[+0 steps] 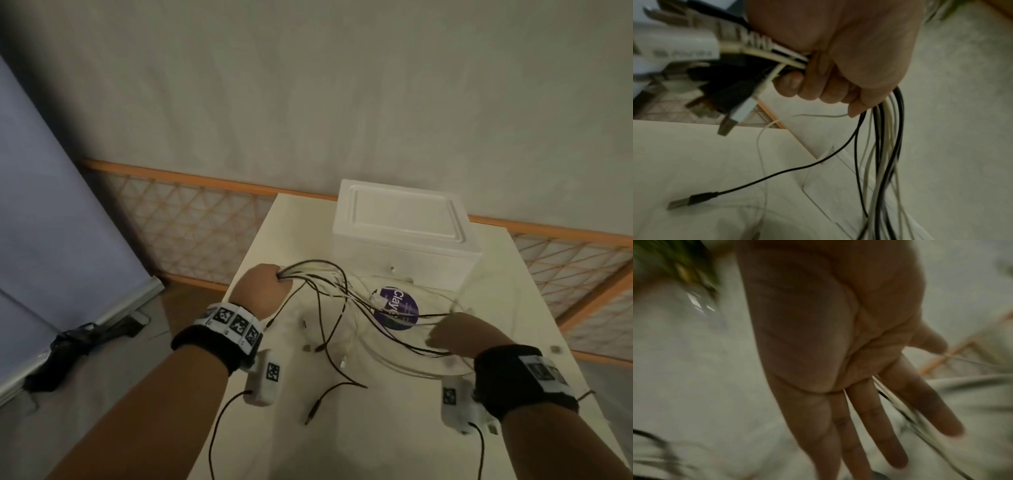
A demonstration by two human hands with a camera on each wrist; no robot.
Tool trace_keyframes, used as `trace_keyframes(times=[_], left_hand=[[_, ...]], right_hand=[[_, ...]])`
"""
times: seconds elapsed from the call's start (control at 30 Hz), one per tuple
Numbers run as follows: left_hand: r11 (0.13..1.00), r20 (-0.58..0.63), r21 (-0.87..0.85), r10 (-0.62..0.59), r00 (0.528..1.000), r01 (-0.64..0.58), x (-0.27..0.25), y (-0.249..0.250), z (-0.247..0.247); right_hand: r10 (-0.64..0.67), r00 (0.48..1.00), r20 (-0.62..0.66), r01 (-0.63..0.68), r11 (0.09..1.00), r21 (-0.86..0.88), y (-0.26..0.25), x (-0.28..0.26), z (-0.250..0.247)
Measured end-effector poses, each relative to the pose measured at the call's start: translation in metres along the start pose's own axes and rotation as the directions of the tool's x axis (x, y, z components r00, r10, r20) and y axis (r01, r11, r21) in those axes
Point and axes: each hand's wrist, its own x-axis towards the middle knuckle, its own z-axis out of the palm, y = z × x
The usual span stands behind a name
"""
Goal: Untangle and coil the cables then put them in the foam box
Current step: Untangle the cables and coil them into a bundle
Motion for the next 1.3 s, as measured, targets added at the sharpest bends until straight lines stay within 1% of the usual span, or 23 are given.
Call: trace_keyframes(times=[0.03, 0.07, 0.1, 0.13, 0.17, 0.2, 0.23, 0.33, 0.4, 0.47, 0.6, 0.67, 0.73, 0.77, 0.87, 0.93, 1.0, 1.07, 1.13, 1.2, 1.23, 1.27, 1.3], left_hand=[[1.000, 0.029, 0.014, 0.017, 0.999, -0.017, -0.003, 0.004, 0.005], [0.999, 0.046, 0.018, 0.035, 0.998, -0.035, -0.006, 0.008, 0.009], [0.999, 0.059, 0.013, 0.051, 0.997, -0.052, -0.010, 0.014, 0.012], [0.997, 0.073, 0.004, 0.077, 0.994, -0.078, -0.014, 0.021, 0.015], [0.994, 0.093, -0.017, 0.111, 0.990, -0.110, -0.019, 0.030, 0.016], [0.988, 0.115, -0.049, 0.154, 0.981, -0.150, -0.023, 0.039, 0.018], [0.978, 0.137, -0.100, 0.196, 0.971, -0.184, -0.027, 0.046, 0.018], [0.936, 0.194, -0.300, 0.247, 0.950, -0.182, -0.035, 0.053, 0.014], [0.903, 0.262, -0.420, 0.217, 0.940, -0.092, -0.039, 0.046, 0.011], [0.852, 0.337, -0.523, 0.202, 0.920, 0.005, -0.043, 0.040, 0.010], [0.644, 0.420, -0.742, 0.228, 0.878, 0.188, -0.046, 0.040, 0.015], [0.556, 0.473, -0.781, 0.225, 0.852, 0.286, -0.043, 0.041, 0.017], [0.502, 0.539, -0.784, 0.259, 0.801, 0.365, -0.043, 0.042, 0.018], [0.490, 0.563, -0.782, 0.289, 0.774, 0.386, -0.044, 0.043, 0.019], [0.476, 0.611, -0.773, 0.379, 0.695, 0.420, -0.047, 0.045, 0.021], [0.487, 0.620, -0.767, 0.399, 0.676, 0.417, -0.048, 0.043, 0.023], [0.529, 0.625, -0.753, 0.392, 0.675, 0.391, -0.049, 0.043, 0.023], [0.583, 0.634, -0.725, 0.354, 0.687, 0.367, -0.050, 0.043, 0.022], [0.654, 0.641, -0.672, 0.281, 0.714, 0.346, -0.050, 0.044, 0.019], [0.844, 0.591, -0.498, 0.162, 0.790, 0.200, -0.044, 0.045, 0.017], [0.944, 0.526, -0.323, 0.112, 0.843, 0.076, -0.041, 0.045, 0.018], [0.991, 0.445, -0.128, 0.089, 0.891, -0.035, -0.039, 0.044, 0.019], [0.993, 0.360, 0.042, 0.086, 0.929, -0.109, -0.037, 0.043, 0.022]], right_hand=[[-0.050, 0.996, -0.070, 0.048, 0.998, -0.031, -0.016, -0.002, -0.012], [-0.076, 0.978, -0.193, 0.081, 0.997, 0.020, -0.033, -0.004, -0.021], [-0.084, 0.926, -0.369, 0.134, 0.985, 0.111, -0.052, -0.010, -0.031], [-0.138, 0.826, -0.546, 0.259, 0.954, 0.150, -0.070, -0.018, -0.036], [-0.232, 0.743, -0.628, 0.406, 0.902, 0.146, -0.091, -0.028, -0.043], [-0.327, 0.708, -0.626, 0.508, 0.852, 0.130, -0.108, -0.033, -0.045], [-0.393, 0.713, -0.581, 0.551, 0.827, 0.117, -0.120, -0.033, -0.043], [-0.428, 0.712, -0.556, 0.638, 0.726, 0.258, -0.130, -0.024, -0.039], [-0.412, 0.747, -0.521, 0.648, 0.625, 0.435, -0.122, -0.022, -0.044], [-0.460, 0.744, -0.484, 0.661, 0.613, 0.434, -0.118, -0.027, -0.054], [-0.493, 0.766, -0.412, 0.643, 0.580, 0.501, -0.119, -0.036, -0.074], [-0.500, 0.746, -0.440, 0.663, 0.625, 0.413, -0.119, -0.036, -0.081], [-0.560, 0.670, -0.487, 0.712, 0.671, 0.207, -0.120, -0.033, -0.084], [-0.578, 0.645, -0.501, 0.716, 0.686, 0.130, -0.121, -0.032, -0.084], [-0.568, 0.622, -0.539, 0.693, 0.720, 0.041, -0.123, -0.029, -0.079], [-0.555, 0.610, -0.565, 0.692, 0.721, 0.040, -0.123, -0.026, -0.072], [-0.532, 0.625, -0.571, 0.694, 0.714, 0.093, -0.121, -0.026, -0.067], [-0.501, 0.662, -0.558, 0.677, 0.718, 0.159, -0.119, -0.027, -0.062], [-0.479, 0.680, -0.555, 0.647, 0.748, 0.147, -0.117, -0.028, -0.053], [-0.456, 0.724, -0.517, 0.582, 0.807, 0.102, -0.119, -0.025, -0.044], [-0.439, 0.761, -0.477, 0.542, 0.835, 0.097, -0.119, -0.022, -0.040], [-0.417, 0.793, -0.444, 0.511, 0.852, 0.113, -0.121, -0.020, -0.038], [-0.404, 0.816, -0.413, 0.494, 0.859, 0.136, -0.123, -0.019, -0.037]])
